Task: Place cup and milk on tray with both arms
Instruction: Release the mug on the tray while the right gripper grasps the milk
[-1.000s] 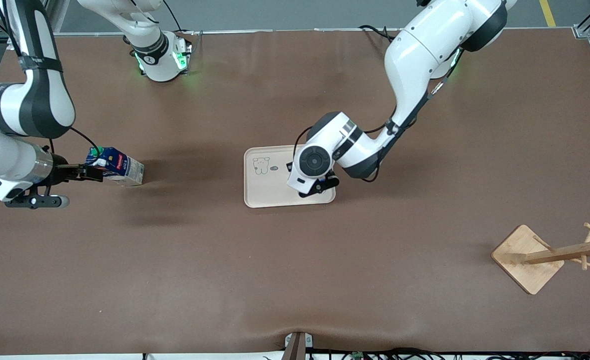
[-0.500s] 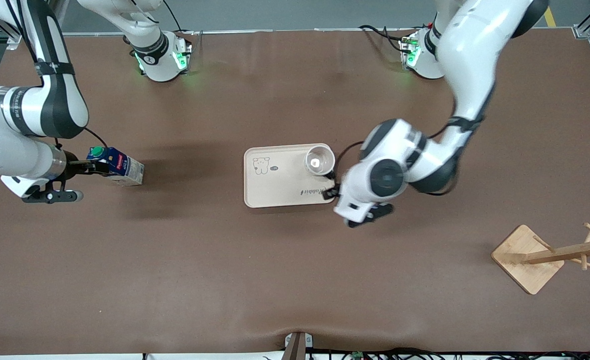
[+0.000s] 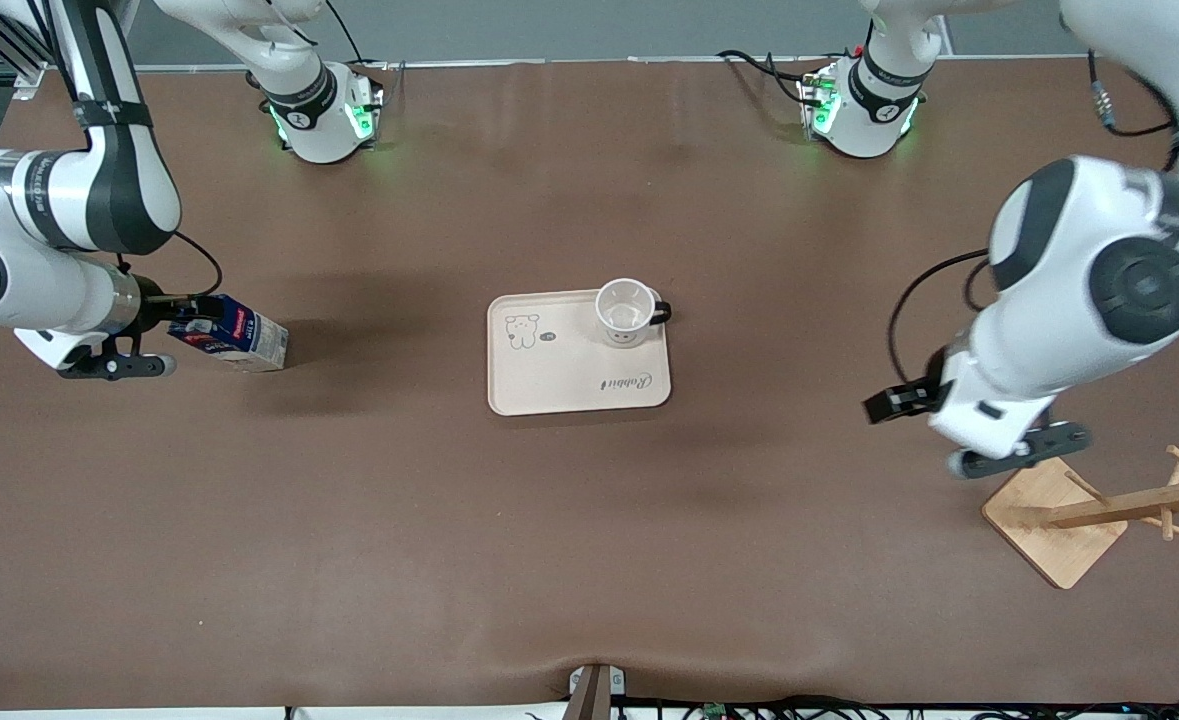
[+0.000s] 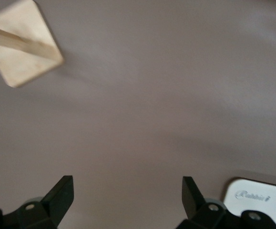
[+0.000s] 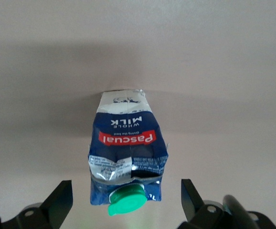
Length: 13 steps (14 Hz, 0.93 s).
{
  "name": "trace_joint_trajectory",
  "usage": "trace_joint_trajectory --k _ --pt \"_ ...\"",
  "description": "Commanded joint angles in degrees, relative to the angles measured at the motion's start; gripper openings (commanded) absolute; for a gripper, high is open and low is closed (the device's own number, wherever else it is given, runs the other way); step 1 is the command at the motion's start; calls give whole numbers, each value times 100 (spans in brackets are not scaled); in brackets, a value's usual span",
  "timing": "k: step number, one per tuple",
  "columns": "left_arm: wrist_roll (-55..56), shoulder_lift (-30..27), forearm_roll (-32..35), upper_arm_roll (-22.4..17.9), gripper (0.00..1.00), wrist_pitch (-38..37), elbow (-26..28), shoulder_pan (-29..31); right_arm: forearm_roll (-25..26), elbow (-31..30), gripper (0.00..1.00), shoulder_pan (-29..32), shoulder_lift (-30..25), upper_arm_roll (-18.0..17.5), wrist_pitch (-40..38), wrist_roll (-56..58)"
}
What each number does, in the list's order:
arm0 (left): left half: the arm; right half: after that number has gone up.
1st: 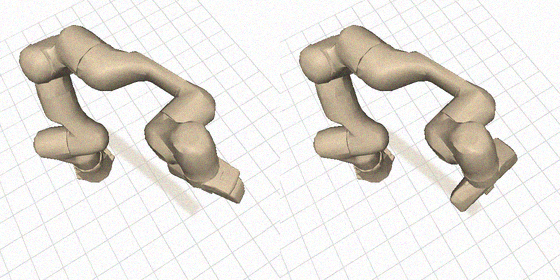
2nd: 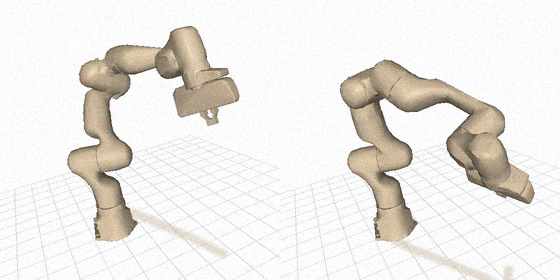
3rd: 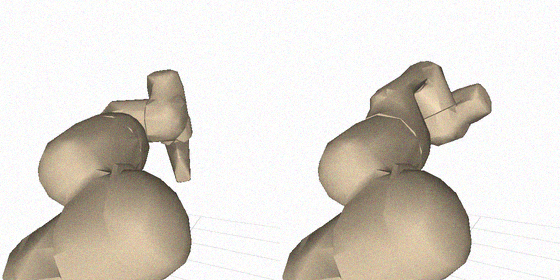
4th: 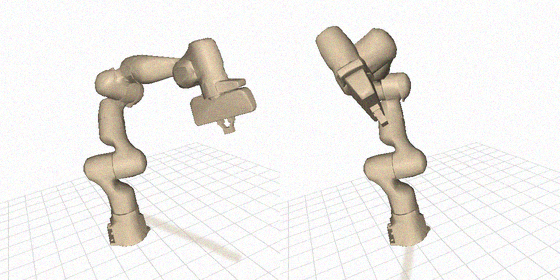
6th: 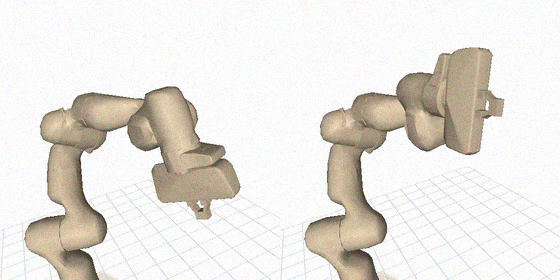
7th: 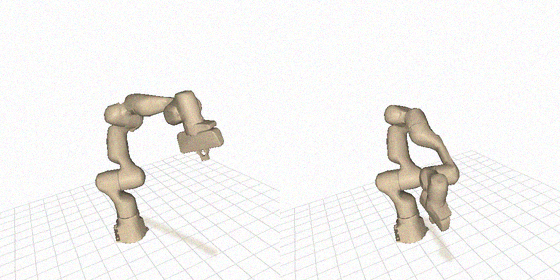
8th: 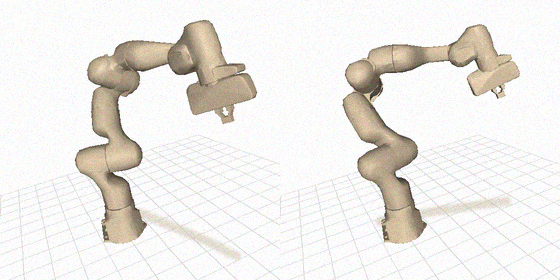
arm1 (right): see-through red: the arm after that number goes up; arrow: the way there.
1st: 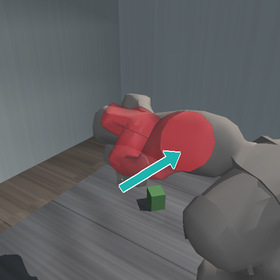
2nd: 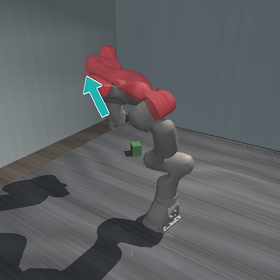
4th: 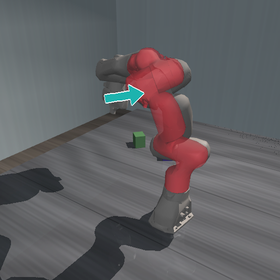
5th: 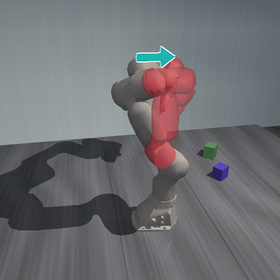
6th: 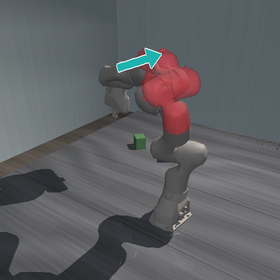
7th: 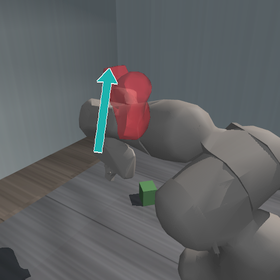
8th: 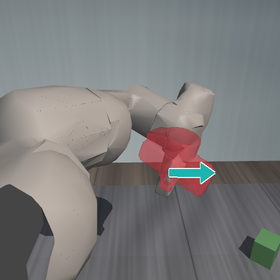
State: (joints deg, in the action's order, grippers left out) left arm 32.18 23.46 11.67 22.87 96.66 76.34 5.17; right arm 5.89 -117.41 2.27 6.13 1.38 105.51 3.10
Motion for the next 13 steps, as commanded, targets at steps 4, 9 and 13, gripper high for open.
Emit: trace_joint_trajectory --k 4,9,13 --pt "-159 -1105 117 33 100 -857 188 563 114 -748 100 19 -279 -15 714 -64" --pt "-1028 -1764 3 -10 100 -1536 250 722 114 -942 37 28 -262 -15 892 -56" --pt "-1905 -2388 -664 -930 100 -1492 758 408 114 -426 0 -85 -244 -41 210 -55"
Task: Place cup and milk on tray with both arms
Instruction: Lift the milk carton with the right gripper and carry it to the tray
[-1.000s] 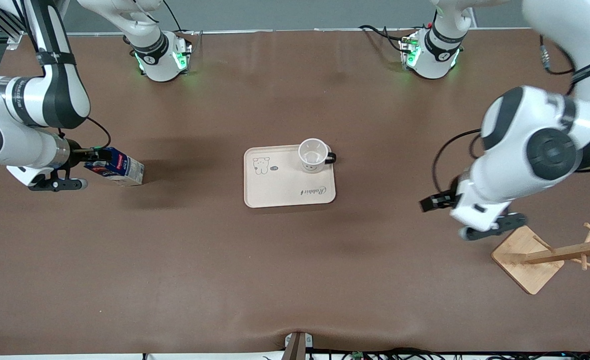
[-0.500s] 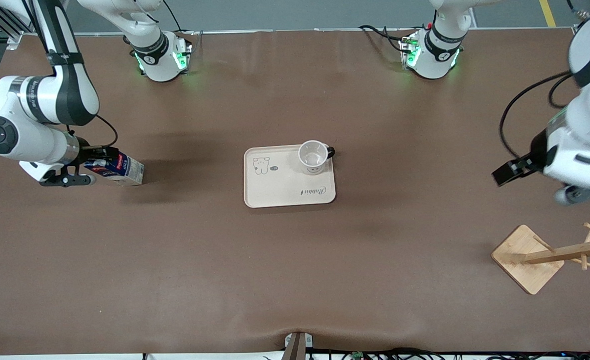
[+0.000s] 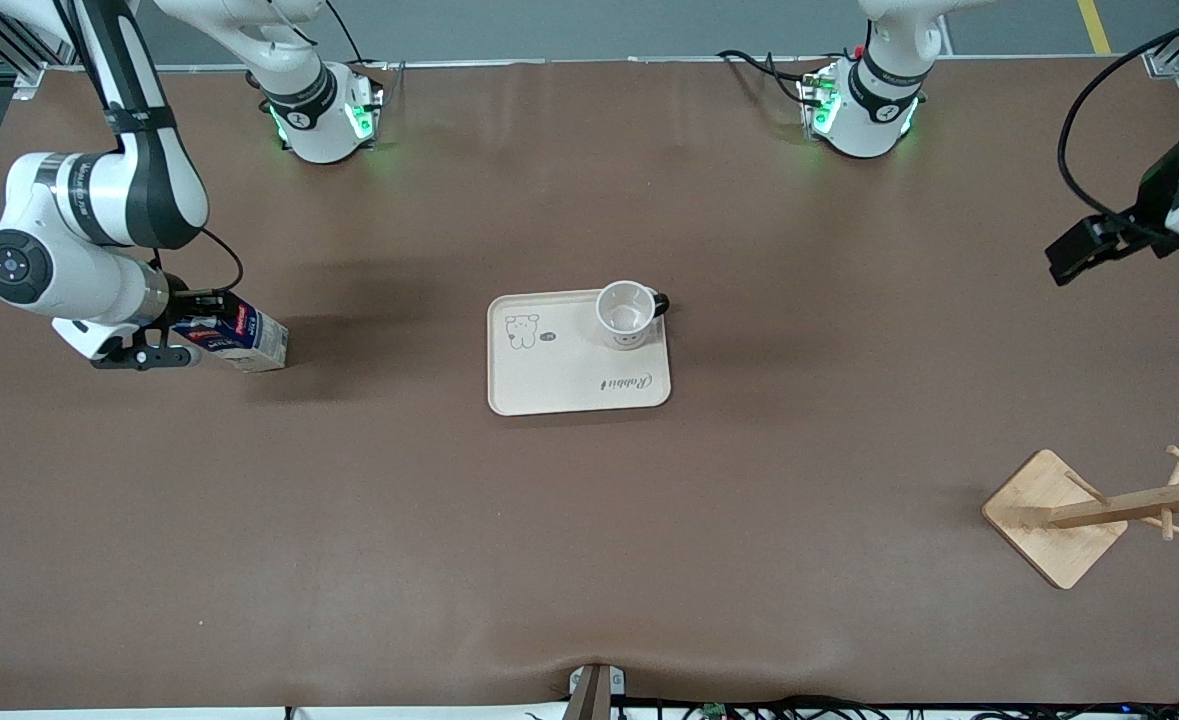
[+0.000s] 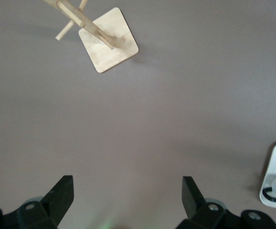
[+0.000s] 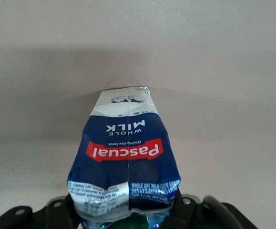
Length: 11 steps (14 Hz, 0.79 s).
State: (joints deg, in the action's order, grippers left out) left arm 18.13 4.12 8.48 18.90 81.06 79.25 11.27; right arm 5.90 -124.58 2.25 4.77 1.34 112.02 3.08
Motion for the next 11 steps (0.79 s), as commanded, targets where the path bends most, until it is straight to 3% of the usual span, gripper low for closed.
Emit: trace_joint_trajectory --k 1,5,7,11 --pt "-607 -604 -356 -902 100 111 573 -491 105 599 0 -206 -90 -29 -801 -71" --pt "-942 -1017 -523 -1520 100 225 1020 -1003 43 1505 0 -741 -2 -37 -1419 -595" --pt "-951 -1264 -689 -1556 100 366 1346 -1021 -53 1961 0 -1171 172 -37 -1489 -1071" --pt "-960 -1238 -761 -1486 100 340 1286 -1092 -712 3332 0 -2235 919 -29 -1947 -2272"
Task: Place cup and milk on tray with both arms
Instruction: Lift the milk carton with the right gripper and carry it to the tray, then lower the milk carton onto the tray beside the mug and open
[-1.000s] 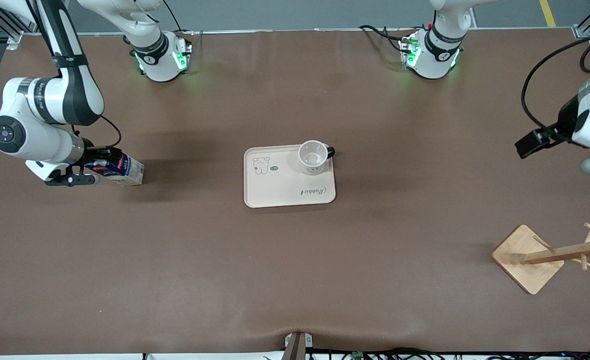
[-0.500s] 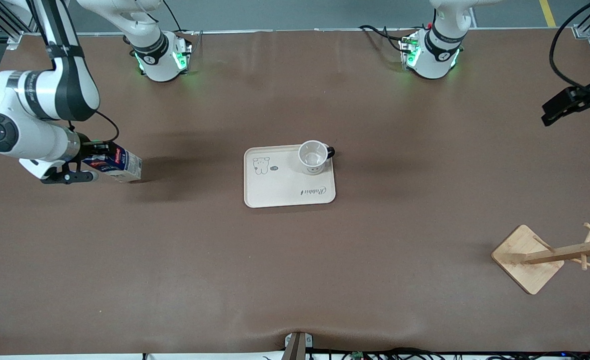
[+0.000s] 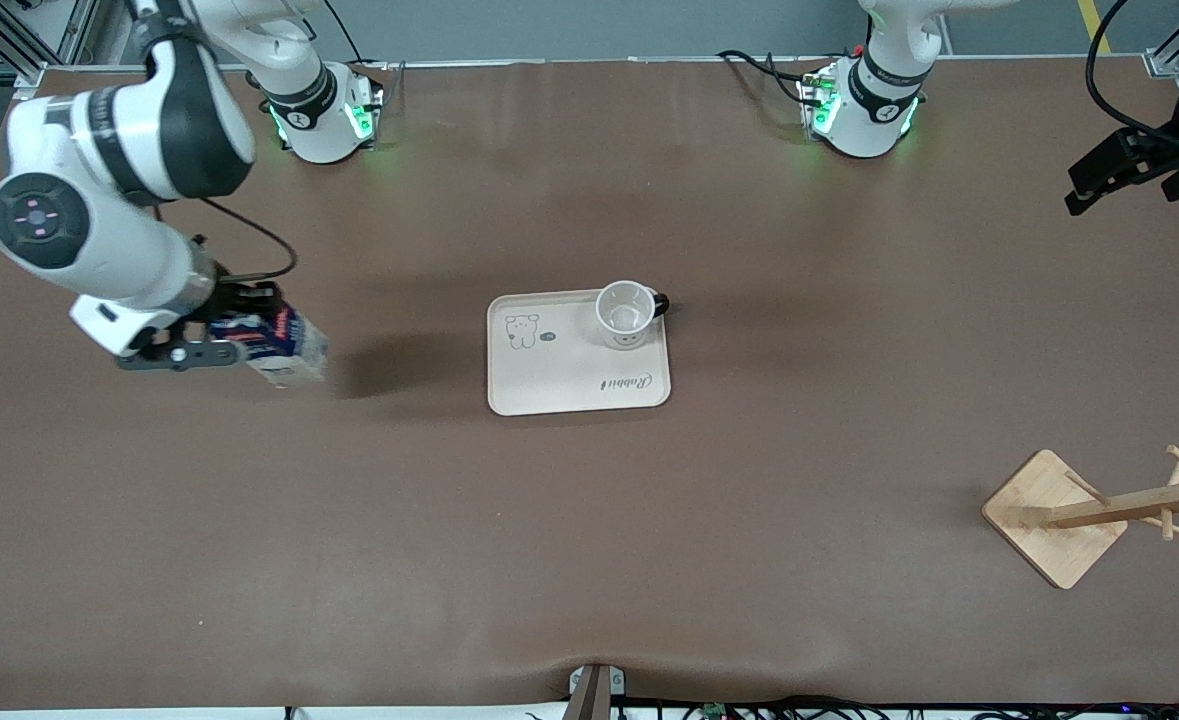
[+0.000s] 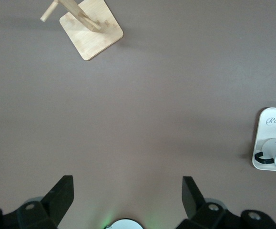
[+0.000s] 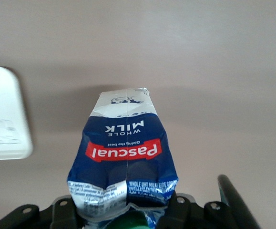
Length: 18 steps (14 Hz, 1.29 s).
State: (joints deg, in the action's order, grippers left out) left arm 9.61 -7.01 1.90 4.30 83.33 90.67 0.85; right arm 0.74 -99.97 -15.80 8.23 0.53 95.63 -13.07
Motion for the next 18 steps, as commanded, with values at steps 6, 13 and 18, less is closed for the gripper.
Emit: trace_joint_trajectory --k 6,13,18 --pt "-100 -38 -111 18 100 104 144 -68 -443 1891 0 -1705 1715 52 -177 -1837" --pt "-126 15 -146 114 100 113 144 -50 -997 2016 0 -2305 2376 52 158 -2543" --pt "-126 -11 -137 176 100 122 126 -50 -927 2007 20 -2419 2525 61 166 -2525"
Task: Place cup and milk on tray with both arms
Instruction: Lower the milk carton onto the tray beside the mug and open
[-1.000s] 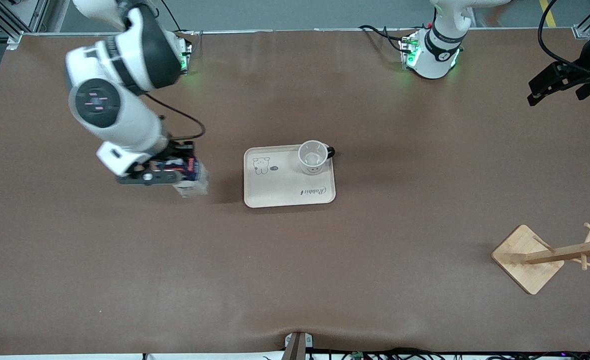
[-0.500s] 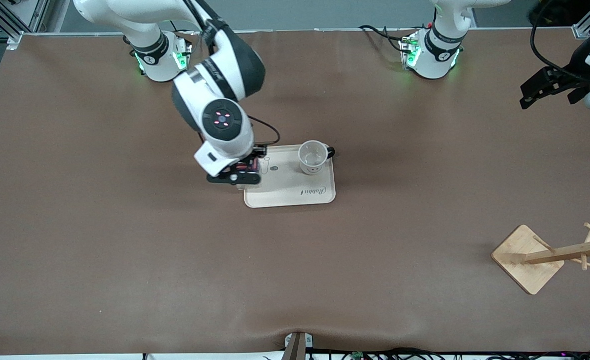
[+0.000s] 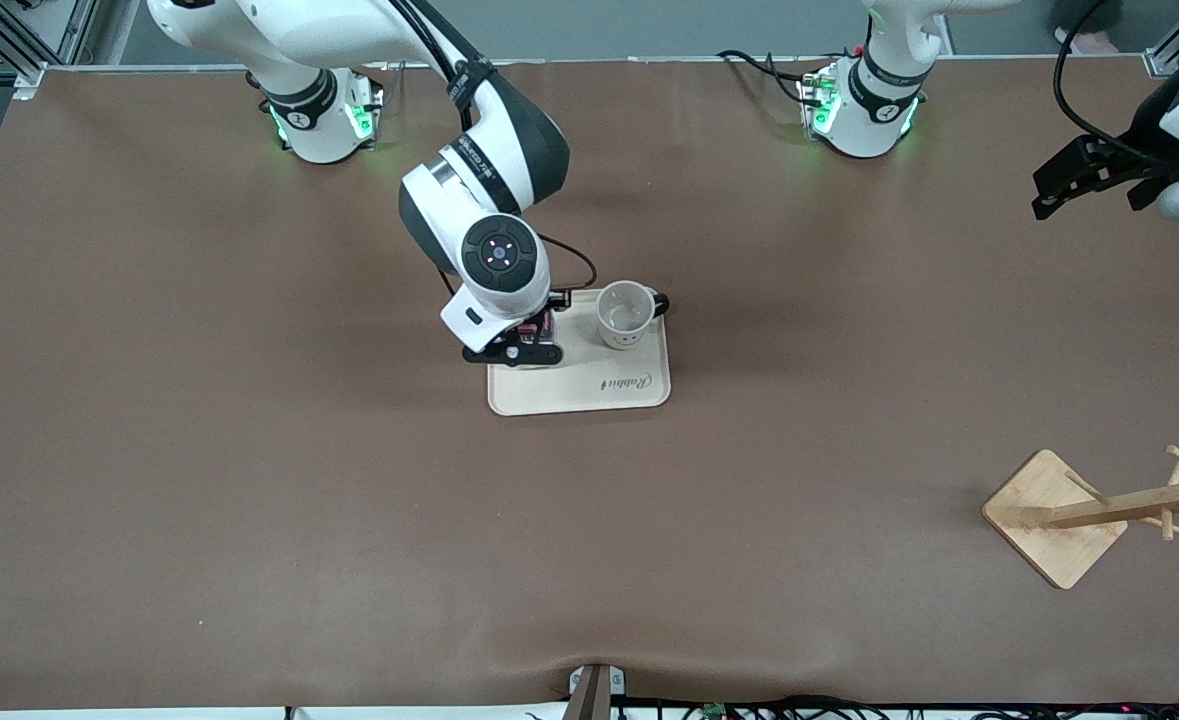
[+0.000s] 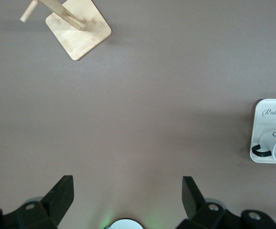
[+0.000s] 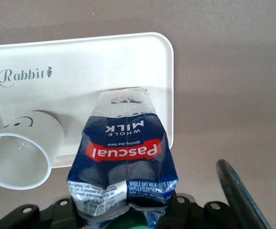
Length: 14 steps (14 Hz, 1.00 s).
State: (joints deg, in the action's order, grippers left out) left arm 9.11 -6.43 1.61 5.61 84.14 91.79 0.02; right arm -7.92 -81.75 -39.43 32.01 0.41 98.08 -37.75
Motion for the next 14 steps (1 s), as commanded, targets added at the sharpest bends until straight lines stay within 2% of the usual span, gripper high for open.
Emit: trace_joint_trajectory --k 1,3,4,5,10,14 --pt "-76 -69 -108 54 100 41 14 42 -52 185 38 -65 183 73 -79 -66" --pt "-76 -69 -117 54 100 41 14 42 -26 168 46 -65 253 82 26 -57" --pt "-59 -69 -108 63 100 41 5 24 -8 159 70 -48 254 82 44 -66" --pt "-41 -60 -108 115 100 41 -12 24 1 159 100 -30 245 82 44 -66" --pt "-32 -34 -108 133 100 58 -12 33 9 404 100 13 34 99 -43 -22" --pt "-32 -16 -108 133 100 85 -4 33 27 694 100 276 -457 143 -35 39"
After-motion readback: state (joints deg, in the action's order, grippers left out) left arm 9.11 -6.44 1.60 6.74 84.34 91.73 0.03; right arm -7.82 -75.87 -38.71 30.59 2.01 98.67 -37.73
